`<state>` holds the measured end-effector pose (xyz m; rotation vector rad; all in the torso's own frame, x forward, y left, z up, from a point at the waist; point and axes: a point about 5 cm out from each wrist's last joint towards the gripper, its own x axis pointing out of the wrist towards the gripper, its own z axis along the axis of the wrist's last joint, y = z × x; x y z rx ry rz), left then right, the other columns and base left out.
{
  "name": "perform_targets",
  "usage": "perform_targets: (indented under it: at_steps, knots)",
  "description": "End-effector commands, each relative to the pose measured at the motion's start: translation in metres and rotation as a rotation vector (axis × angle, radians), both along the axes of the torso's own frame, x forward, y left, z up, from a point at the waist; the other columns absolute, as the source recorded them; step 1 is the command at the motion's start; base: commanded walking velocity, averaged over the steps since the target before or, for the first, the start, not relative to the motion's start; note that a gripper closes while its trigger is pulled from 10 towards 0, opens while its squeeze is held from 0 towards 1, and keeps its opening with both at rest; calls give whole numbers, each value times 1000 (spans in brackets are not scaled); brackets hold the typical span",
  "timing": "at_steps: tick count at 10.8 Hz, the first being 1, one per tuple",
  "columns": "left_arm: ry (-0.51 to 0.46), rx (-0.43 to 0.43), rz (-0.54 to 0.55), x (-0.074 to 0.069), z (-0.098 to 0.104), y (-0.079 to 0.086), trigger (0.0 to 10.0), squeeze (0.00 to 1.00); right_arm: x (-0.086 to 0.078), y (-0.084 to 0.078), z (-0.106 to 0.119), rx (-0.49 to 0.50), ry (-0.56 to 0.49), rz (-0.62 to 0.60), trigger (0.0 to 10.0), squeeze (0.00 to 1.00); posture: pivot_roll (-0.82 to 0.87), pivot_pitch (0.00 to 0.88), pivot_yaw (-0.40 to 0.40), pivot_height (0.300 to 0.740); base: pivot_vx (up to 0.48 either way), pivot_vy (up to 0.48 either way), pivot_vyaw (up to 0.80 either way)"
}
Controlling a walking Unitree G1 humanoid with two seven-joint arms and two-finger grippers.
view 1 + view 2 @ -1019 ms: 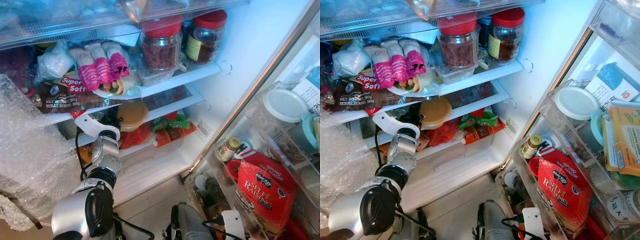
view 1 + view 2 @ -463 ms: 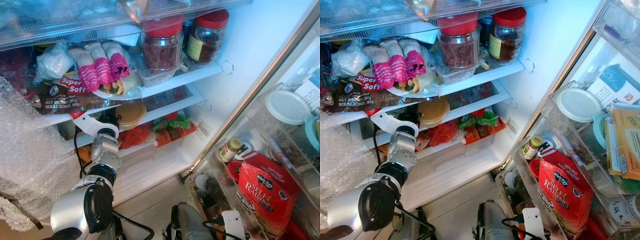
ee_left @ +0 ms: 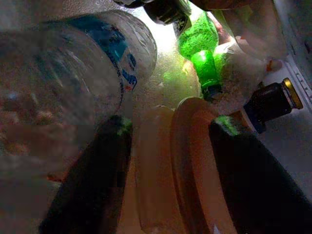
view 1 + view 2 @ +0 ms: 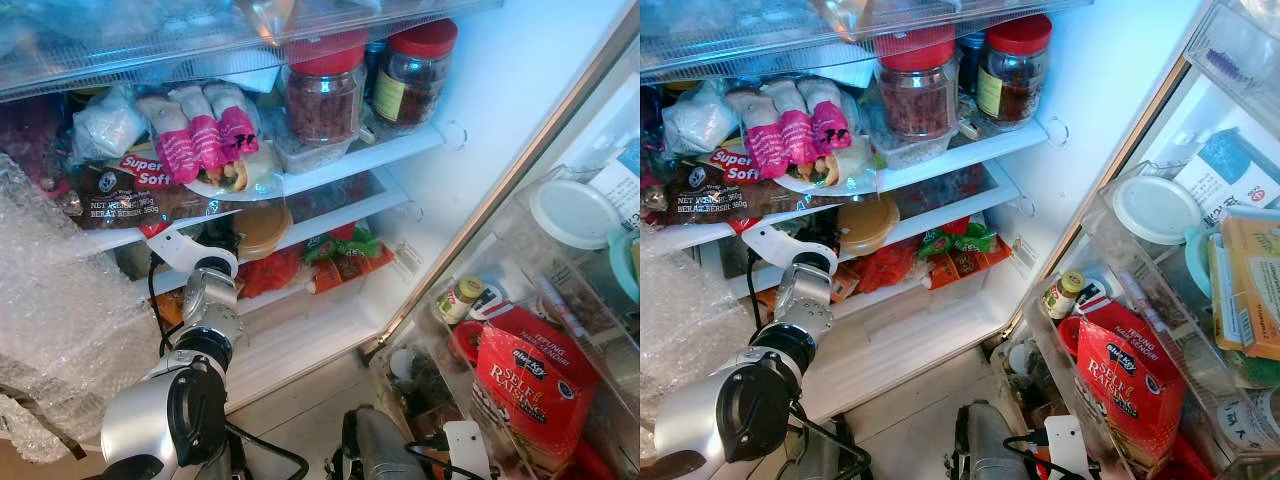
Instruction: Restocking fridge
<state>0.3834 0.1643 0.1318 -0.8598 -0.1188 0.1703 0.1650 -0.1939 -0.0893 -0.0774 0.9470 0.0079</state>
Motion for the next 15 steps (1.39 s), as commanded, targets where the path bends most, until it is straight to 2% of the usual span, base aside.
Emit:
perform_targets:
  at_steps: [1,3,4,5,7,11,12,14,15]
  knots:
    - [-3,-12,3,1,1,2,10000,1000,-19,12,-10,35,71,23,10000,0,-188,182,-72,639,0,0,0]
    - [-29,-12,9,1,5,3,10000,1000,-19,12,-10,36,70,21,10000,0,-186,184,-71,639,0,0,0]
    - [-62,-22,9,2,10,3,10000,173,-19,13,-10,37,70,22,10000,0,-183,185,-70,639,0,0,0]
    - [-74,-21,6,2,11,3,10000,0,-18,13,-10,38,69,22,10000,0,-184,185,-68,639,0,0,0]
    - [-99,9,-5,-1,11,1,10000,0,-18,13,-9,38,68,20,10000,0,-183,186,-67,639,0,0,0]
    - [-99,18,30,-12,0,14,10000,0,-18,13,-9,38,67,21,10000,0,-177,184,-69,639,0,0,0]
    - [-114,70,-3,-20,-5,14,10000,0,-18,13,-9,38,66,23,10000,0,-176,182,-69,639,0,0,0]
    - [-131,110,-52,-25,-7,10,10000,0,-18,13,-9,37,66,24,10000,0,-172,178,-68,639,0,0,0]
    - [-134,161,-78,-29,-9,9,10000,0,-18,13,-9,37,67,25,10000,0,-171,176,-67,639,0,0,0]
